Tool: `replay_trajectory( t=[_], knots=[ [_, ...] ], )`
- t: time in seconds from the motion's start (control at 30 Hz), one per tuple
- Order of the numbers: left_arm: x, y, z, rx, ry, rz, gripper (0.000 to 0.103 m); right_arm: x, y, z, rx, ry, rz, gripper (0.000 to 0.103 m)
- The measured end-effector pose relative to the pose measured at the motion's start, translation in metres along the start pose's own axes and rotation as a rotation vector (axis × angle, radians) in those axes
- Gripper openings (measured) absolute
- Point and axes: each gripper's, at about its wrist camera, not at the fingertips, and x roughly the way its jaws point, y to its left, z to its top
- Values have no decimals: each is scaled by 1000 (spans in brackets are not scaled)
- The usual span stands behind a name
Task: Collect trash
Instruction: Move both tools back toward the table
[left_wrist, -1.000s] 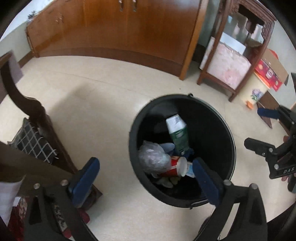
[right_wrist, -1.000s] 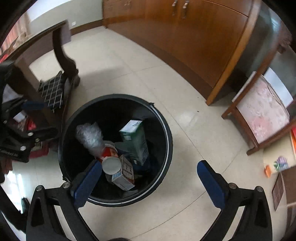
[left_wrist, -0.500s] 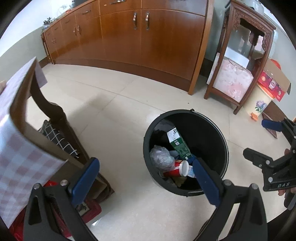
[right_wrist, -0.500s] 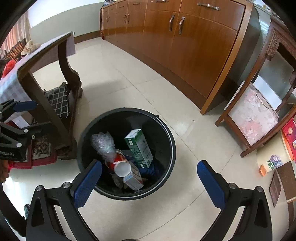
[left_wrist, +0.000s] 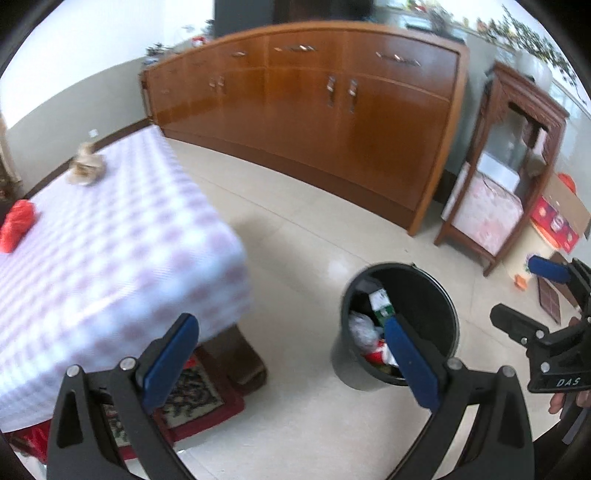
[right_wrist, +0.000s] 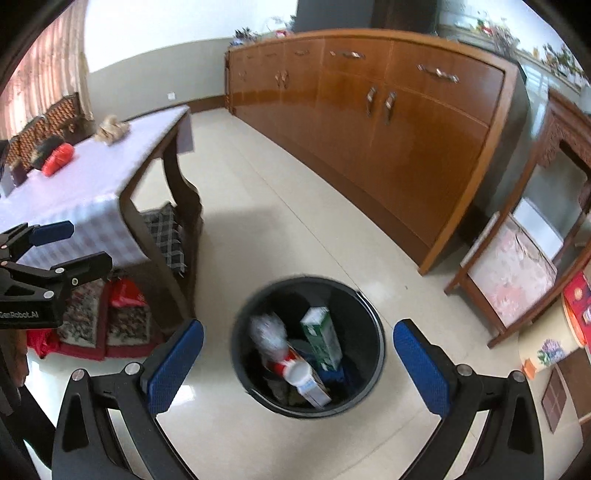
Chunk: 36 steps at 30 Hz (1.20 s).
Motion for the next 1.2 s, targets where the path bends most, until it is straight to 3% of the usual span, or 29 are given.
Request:
replay_trajectory(
  t=[0.4, 0.83, 1.13, 1.2],
  knots=[
    [-56, 91, 7, -110, -123, 153, 101, -24, 97, 57, -106, -116, 109, 103],
    [-81, 199, -5, -271, -174, 308, 101, -11, 207, 111, -230, -198, 258, 103],
    [-83, 255, 1, -296, -186, 414, 101, 29, 257, 149, -242, -124, 295, 103],
    [-77, 269, 5, -317, -168, 400, 101, 39, 267, 160, -246, -111, 307, 103]
  ],
)
